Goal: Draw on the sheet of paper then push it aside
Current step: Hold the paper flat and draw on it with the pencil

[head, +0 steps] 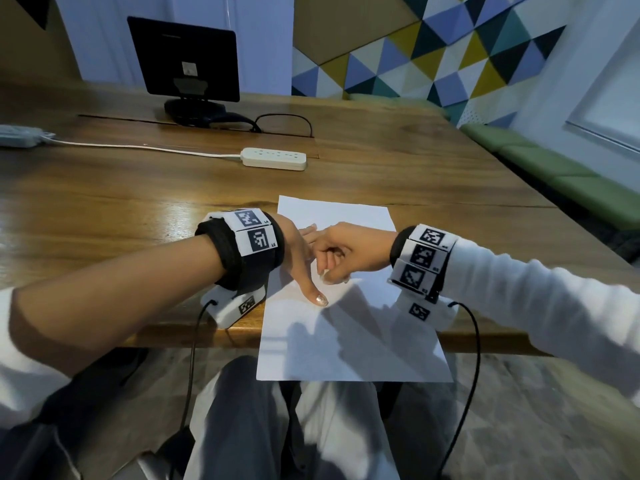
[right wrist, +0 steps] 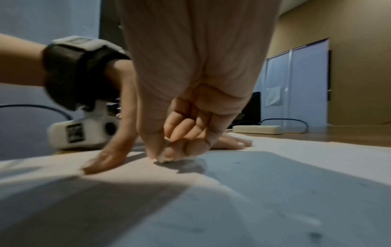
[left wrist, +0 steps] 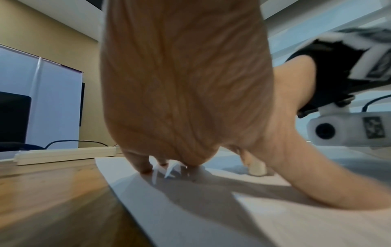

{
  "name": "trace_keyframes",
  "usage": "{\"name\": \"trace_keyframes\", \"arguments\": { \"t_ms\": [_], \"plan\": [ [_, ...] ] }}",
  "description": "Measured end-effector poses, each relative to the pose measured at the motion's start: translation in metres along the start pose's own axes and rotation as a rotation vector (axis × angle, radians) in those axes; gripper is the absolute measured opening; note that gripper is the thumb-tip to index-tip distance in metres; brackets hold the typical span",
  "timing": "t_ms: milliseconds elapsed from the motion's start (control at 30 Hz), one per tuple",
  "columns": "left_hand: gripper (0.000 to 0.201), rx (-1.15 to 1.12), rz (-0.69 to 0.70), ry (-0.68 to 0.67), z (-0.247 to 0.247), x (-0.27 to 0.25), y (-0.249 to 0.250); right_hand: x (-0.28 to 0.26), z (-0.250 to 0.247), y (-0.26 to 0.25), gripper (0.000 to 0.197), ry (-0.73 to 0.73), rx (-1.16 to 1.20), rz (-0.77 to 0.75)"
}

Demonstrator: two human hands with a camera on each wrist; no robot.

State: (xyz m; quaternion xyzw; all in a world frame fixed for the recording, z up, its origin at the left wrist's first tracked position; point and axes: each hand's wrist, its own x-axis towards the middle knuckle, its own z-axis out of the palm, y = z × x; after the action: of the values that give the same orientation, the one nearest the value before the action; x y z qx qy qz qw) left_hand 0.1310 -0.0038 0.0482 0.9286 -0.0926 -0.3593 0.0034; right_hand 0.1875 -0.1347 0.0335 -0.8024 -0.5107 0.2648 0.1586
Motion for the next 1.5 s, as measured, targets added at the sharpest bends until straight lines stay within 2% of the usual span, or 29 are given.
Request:
{"name": "trace_keyframes", "arguments": {
  "t_ms": [67,133,200,267,333,367,433,500,600,667,700,800,833,867,900,967,1033,1067,1100,1133,1233,1267,1300,1333,1367,1400,1500],
  "plan": [
    [0.113,0.060,-0.008,0.036,0.002,0.005,-0.003,-0.005,-0.010,0.008,0.008,0.081,0.073,0.014],
    [0.122,0.105,-0.044,0.066,0.007,0.008,-0.007,-0.013,-0.023,0.024,0.008,0.310,0.213,0.075],
    [0.122,0.119,-0.073,0.054,0.012,0.007,-0.007,-0.025,-0.031,0.044,0.007,0.507,0.394,0.177],
    [0.117,0.185,-0.130,0.060,0.016,0.006,0.004,-0.036,-0.030,0.063,0.008,0.534,0.545,0.270],
    [0.109,0.259,-0.142,0.168,0.021,0.004,0.025,-0.040,-0.024,0.075,0.009,0.512,0.690,0.341],
    [0.105,0.274,-0.093,0.253,0.024,0.003,0.040,-0.039,-0.021,0.080,0.010,0.514,0.737,0.369],
    [0.092,0.281,0.100,0.362,0.028,0.005,0.071,-0.037,-0.019,0.087,0.011,0.522,0.770,0.405],
    [0.079,0.331,0.283,0.357,0.032,0.010,0.100,-0.035,-0.020,0.090,0.013,0.525,0.788,0.428],
    [0.072,0.225,0.362,0.334,0.039,0.025,0.113,-0.036,-0.021,0.092,0.015,0.536,0.856,0.432],
    [0.075,0.090,0.283,0.355,0.048,0.029,0.102,-0.039,-0.021,0.092,0.014,0.545,0.901,0.421],
    [0.080,-0.004,0.187,0.366,0.052,0.029,0.094,-0.041,-0.020,0.092,0.013,0.549,0.918,0.416],
    [0.092,-0.227,-0.248,0.393,0.065,0.024,0.076,-0.045,-0.019,0.090,0.014,0.552,0.940,0.412],
    [0.090,-0.238,-0.352,0.388,0.066,0.020,0.075,-0.045,-0.019,0.089,0.014,0.551,0.937,0.411],
    [0.086,-0.198,-0.389,0.402,0.064,0.018,0.075,-0.045,-0.019,0.089,0.014,0.548,0.938,0.407],
    [0.082,-0.121,-0.352,0.438,0.060,0.015,0.077,-0.045,-0.019,0.088,0.014,0.545,0.940,0.403],
    [0.071,0.050,-0.078,0.492,0.052,0.014,0.085,-0.045,-0.019,0.087,0.013,0.547,0.939,0.403],
    [0.065,0.092,0.183,0.446,0.046,0.022,0.090,-0.045,-0.018,0.085,0.012,0.555,0.921,0.408],
    [0.064,0.082,0.232,0.422,0.046,0.027,0.089,-0.045,-0.018,0.085,0.012,0.558,0.914,0.407],
    [0.065,0.045,0.213,0.410,0.047,0.031,0.084,-0.045,-0.017,0.085,0.012,0.559,0.909,0.405],
    [0.069,-0.026,0.132,0.412,0.050,0.032,0.078,-0.045,-0.017,0.085,0.013,0.557,0.908,0.403],
    [0.086,-0.339,-0.299,0.432,0.059,0.025,0.055,-0.045,-0.017,0.085,0.011,0.550,0.905,0.413],
    [0.088,-0.369,-0.455,0.420,0.060,0.021,0.049,-0.045,-0.018,0.086,0.010,0.549,0.904,0.415],
    [0.089,-0.330,-0.551,0.407,0.058,0.015,0.046,-0.045,-0.018,0.086,0.009,0.547,0.901,0.417],
    [0.088,-0.249,-0.562,0.414,0.054,0.011,0.047,-0.045,-0.019,0.086,0.009,0.545,0.897,0.420],
    [0.085,-0.162,-0.490,0.443,0.049,0.009,0.050,-0.044,-0.019,0.086,0.009,0.545,0.895,0.424],
    [0.081,-0.079,-0.349,0.485,0.044,0.009,0.057,-0.044,-0.019,0.086,0.009,0.546,0.899,0.426],
    [0.067,0.119,0.164,0.485,0.038,0.017,0.078,-0.044,-0.018,0.087,0.009,0.554,0.886,0.425]
  ]
}}
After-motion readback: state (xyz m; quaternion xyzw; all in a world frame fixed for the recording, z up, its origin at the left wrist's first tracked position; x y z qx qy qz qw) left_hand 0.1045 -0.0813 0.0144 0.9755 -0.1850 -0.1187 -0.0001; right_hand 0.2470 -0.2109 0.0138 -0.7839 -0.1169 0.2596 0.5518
